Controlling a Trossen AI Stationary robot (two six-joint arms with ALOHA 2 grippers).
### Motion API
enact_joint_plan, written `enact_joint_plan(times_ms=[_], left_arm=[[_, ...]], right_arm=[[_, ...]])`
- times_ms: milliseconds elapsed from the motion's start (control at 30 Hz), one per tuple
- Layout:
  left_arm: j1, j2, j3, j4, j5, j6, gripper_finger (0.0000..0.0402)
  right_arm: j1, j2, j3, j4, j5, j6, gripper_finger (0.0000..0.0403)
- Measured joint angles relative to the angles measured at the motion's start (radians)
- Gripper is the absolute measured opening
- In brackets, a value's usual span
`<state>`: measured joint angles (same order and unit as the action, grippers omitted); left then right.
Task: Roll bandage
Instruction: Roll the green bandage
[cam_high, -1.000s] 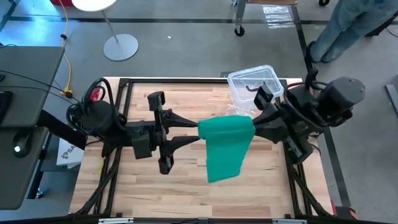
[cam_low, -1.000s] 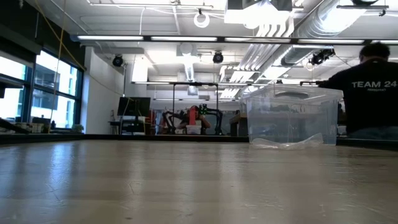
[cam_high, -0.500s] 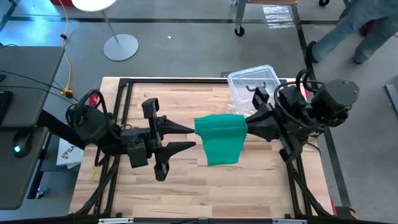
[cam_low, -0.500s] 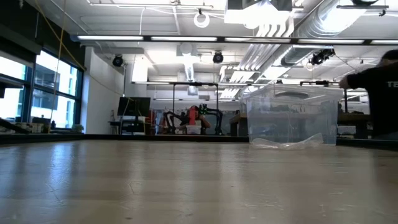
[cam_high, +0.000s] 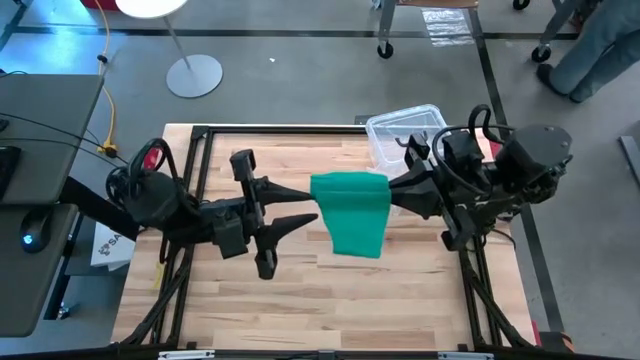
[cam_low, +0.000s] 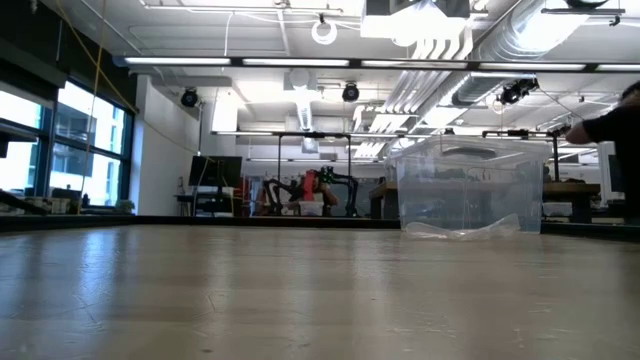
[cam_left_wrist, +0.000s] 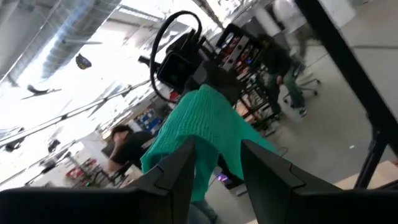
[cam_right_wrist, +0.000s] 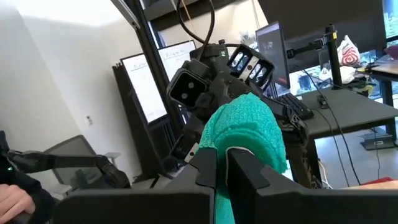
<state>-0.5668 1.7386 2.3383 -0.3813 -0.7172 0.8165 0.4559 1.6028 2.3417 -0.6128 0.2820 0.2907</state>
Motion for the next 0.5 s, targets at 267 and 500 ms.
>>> enact_joint_plan(times_ms=[267,500], left_arm=[[-0.037,-0.008,0.0,-0.007,-0.114,0.005,0.0126],[-0.024,-0.009,0.0,-0.011,-0.07,-0.008,0.0126]], right_arm=[[0.008,-0.006,0.0,0.007,-0.011,-0.003,0.0007],[0.007,-0.006,0.0,0.004,-0.005,-0.003,0.0007]])
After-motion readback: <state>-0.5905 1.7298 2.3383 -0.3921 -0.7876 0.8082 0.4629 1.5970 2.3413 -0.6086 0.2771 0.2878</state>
